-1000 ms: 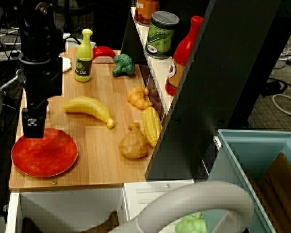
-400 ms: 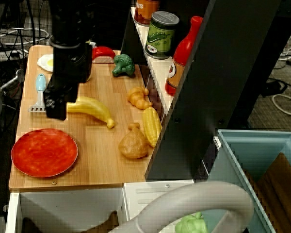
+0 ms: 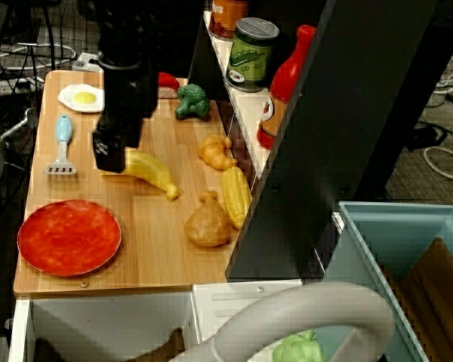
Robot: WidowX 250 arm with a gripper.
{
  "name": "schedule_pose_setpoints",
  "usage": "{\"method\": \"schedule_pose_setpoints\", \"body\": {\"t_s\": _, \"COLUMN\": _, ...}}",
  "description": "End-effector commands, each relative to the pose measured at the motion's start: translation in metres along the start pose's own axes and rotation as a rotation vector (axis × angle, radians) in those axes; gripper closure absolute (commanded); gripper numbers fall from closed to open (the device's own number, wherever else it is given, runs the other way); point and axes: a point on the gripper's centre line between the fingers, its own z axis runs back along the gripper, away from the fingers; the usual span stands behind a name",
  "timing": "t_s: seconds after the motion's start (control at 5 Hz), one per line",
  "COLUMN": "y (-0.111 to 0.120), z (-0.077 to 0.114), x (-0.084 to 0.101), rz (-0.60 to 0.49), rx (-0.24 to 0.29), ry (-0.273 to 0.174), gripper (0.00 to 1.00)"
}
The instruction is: Put banana on plate
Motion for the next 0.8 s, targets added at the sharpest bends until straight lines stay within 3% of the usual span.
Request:
{"method": "schedule_pose_setpoints", "body": {"t_s": 0.0, "y": 0.026, "z": -0.002, "x": 0.009, "rz": 0.042, "rx": 0.061, "ry": -0.017, "gripper": 0.0}}
{"method": "schedule_pose_setpoints", "body": {"t_s": 0.6, "y": 0.035, "z": -0.018, "x": 0.019, "rz": 0.102, "rx": 0.087, "ry": 0.019, "gripper": 0.0}}
